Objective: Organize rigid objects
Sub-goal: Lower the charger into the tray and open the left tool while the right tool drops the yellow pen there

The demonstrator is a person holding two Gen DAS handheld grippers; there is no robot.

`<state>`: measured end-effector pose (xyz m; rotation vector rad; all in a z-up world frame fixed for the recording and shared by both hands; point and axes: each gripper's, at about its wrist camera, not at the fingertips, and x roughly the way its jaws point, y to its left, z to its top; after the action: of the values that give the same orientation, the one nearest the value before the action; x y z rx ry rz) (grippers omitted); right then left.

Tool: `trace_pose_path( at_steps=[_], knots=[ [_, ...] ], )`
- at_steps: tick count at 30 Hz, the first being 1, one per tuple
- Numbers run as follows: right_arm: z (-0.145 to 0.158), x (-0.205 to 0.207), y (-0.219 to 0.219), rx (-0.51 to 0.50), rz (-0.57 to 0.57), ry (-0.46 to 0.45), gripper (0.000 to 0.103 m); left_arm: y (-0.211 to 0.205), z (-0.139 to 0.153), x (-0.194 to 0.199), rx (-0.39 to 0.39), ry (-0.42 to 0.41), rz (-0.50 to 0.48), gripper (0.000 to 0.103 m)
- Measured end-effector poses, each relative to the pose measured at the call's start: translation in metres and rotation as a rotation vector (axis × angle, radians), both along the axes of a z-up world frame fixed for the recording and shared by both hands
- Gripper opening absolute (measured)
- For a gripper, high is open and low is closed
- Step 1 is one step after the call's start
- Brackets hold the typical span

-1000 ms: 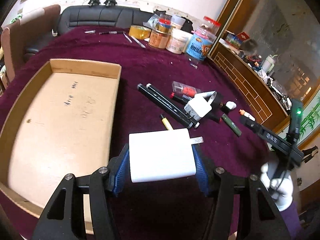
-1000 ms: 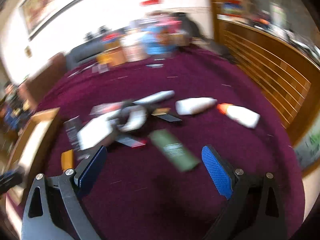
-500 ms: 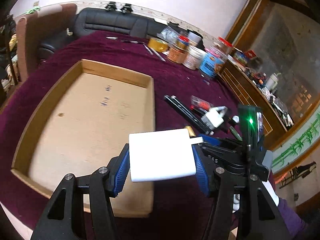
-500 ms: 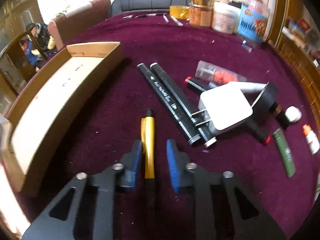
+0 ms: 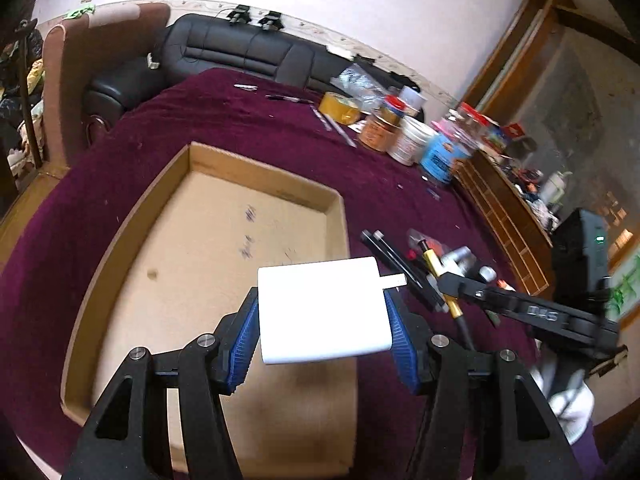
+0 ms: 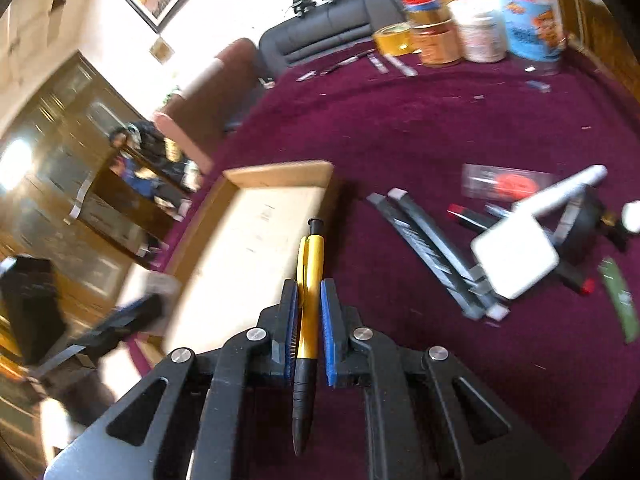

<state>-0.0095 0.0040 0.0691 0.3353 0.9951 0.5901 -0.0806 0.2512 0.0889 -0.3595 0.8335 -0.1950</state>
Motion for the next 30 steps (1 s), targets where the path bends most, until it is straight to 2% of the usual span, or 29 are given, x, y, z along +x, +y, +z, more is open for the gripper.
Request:
trace_pose_path(
  at_steps=[3,9,14,18,21,24,27,30],
  knots=[
    [-0.003,0.023,0.026,0.033,-0.002,0.037,0.009,0.007,-0.005,0.034,0.025,0.026,0.040,0.053],
    [-0.030,0.062,0.074,-0.025,-0.033,0.088,0.009,0.031,-0.057,0.098,-0.085,0.196,0.119,0.053],
    [-0.038,0.072,0.086,-0.098,-0.059,0.073,0.009,0.035,-0.080,0.123,-0.140,0.239,0.138,0.053],
    [-0.041,0.078,0.086,-0.129,-0.090,0.077,0.011,0.036,-0.078,0.131,-0.169,0.219,0.139,0.054],
    [-0.039,0.084,0.088,-0.137,-0.094,0.070,0.018,0.038,-0.074,0.131,-0.190,0.191,0.124,0.060],
    [-0.031,0.083,0.086,-0.138,-0.091,0.046,0.019,0.035,-0.063,0.125,-0.135,0.147,0.124,0.063],
    [-0.013,0.070,0.074,-0.126,-0.089,-0.022,0.019,0.033,-0.052,0.111,-0.058,0.074,0.146,0.064],
    [0.010,0.049,0.048,-0.145,-0.124,-0.118,0.021,0.040,-0.055,0.098,-0.062,0.064,0.193,0.067]
  ],
)
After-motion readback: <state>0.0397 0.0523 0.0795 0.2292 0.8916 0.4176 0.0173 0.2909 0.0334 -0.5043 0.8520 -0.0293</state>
